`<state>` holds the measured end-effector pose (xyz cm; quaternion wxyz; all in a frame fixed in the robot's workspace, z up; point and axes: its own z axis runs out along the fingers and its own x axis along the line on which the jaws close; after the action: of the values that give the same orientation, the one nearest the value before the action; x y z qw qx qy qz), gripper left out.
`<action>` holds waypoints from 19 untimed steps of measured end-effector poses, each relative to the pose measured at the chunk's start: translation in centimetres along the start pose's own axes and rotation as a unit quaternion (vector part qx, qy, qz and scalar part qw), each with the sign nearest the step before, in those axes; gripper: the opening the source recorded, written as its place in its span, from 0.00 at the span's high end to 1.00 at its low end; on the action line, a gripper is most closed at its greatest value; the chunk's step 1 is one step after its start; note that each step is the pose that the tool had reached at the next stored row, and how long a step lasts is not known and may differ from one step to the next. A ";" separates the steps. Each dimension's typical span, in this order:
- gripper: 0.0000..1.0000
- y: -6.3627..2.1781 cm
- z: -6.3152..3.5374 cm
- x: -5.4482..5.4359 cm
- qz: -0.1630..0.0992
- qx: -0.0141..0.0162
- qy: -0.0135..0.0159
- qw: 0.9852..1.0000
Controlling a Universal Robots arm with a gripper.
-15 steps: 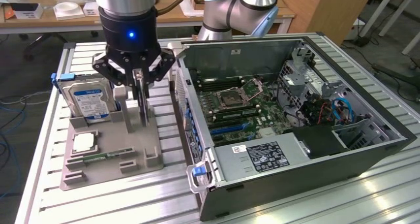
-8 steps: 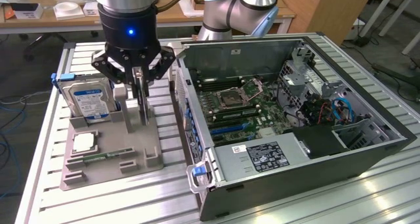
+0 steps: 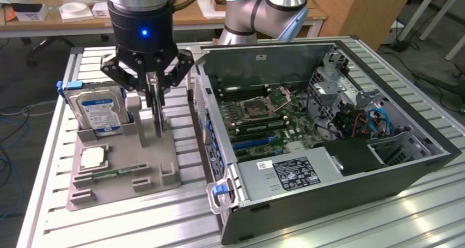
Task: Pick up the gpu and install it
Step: 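Pick up the gpu and move the gpu toward the slot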
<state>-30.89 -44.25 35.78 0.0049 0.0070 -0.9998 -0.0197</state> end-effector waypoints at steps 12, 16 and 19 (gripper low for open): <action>0.74 0.02 -0.43 0.0 0.000 0.000 0.000 1.000; 0.74 0.02 -0.59 0.0 0.000 0.000 0.000 1.000; 0.74 0.02 -0.72 0.0 0.000 0.000 0.000 1.000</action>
<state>-30.89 -44.26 36.50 0.0049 0.0070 -0.9998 -0.0200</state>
